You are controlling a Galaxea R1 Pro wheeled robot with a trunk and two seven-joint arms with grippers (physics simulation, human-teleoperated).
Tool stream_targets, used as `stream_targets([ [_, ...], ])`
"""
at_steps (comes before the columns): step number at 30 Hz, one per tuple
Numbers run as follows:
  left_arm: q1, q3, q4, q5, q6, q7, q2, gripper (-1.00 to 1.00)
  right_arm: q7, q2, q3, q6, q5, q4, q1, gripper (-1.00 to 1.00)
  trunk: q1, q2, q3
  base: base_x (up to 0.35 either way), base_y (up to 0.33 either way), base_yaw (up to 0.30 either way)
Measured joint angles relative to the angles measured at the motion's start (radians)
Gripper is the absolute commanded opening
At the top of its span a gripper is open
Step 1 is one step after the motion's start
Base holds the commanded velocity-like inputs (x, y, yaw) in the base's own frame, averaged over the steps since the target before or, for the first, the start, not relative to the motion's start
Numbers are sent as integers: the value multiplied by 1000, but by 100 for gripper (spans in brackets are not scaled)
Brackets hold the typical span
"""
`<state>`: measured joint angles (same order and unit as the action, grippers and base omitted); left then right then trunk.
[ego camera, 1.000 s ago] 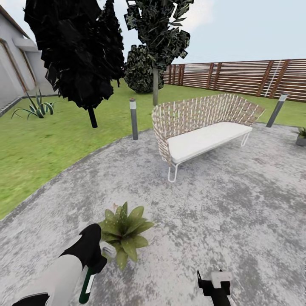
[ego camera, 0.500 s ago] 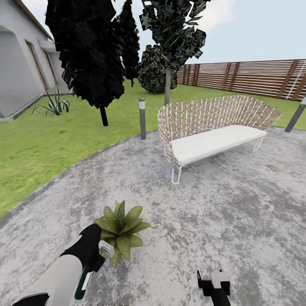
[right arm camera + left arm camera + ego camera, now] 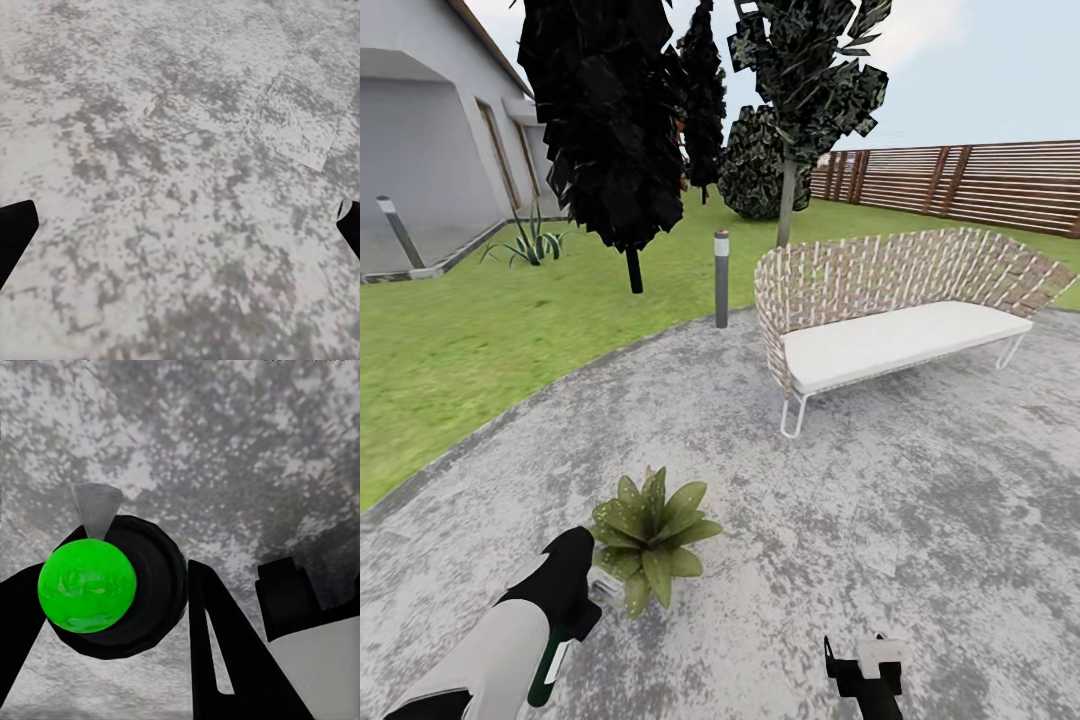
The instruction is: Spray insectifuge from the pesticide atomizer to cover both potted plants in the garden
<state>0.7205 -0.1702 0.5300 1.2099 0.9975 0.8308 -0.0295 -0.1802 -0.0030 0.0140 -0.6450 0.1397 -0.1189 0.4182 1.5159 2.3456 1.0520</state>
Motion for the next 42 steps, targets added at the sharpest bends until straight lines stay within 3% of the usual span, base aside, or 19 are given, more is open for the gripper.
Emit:
stream_targets([
  [8, 0, 12, 12, 2, 2, -3, -10, -100, 0, -1, -3, 0, -2, 1, -2, 100, 0, 0, 0, 0, 0, 1],
  [29, 0, -2, 18, -10, 3, 0, -1, -100, 6, 6, 3, -1, 1, -3, -14, 100, 0, 0, 0, 0, 0, 0],
  [42, 0, -5, 83, -13, 2, 5, -13, -100, 4, -3, 1, 0, 1, -2, -14, 100, 0, 0, 0, 0, 0, 0],
])
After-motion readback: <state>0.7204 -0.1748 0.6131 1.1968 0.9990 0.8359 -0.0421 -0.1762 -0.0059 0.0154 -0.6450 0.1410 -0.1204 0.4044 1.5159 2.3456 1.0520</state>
